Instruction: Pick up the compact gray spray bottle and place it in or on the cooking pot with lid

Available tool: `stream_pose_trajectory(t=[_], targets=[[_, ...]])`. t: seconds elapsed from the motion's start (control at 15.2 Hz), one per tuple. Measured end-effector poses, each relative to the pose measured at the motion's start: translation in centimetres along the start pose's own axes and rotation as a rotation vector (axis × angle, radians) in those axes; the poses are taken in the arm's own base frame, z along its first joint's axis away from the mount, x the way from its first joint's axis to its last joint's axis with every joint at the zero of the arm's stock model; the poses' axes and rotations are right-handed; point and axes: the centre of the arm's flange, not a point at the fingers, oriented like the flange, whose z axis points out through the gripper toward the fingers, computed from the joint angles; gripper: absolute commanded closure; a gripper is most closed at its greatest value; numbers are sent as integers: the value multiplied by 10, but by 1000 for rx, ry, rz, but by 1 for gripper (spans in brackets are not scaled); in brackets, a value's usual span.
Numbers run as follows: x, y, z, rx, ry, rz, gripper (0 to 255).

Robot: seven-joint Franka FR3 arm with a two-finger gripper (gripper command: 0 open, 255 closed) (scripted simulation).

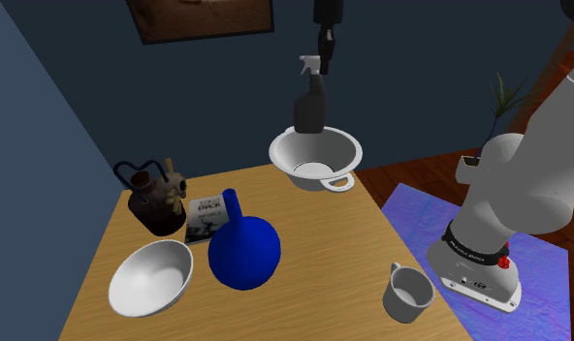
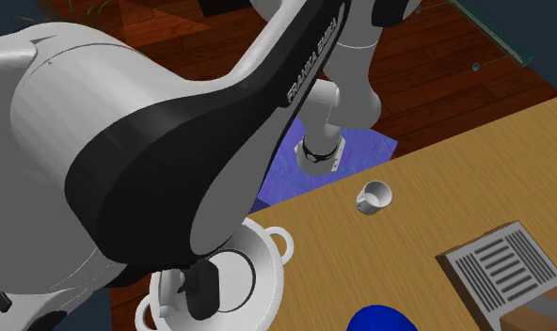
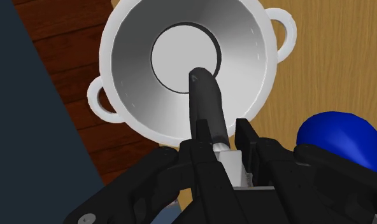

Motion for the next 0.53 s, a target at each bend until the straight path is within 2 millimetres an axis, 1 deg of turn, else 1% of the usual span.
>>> stream_pose_trajectory(t=[0.53], targets=[[-4, 4, 42, 0, 0, 0, 255]])
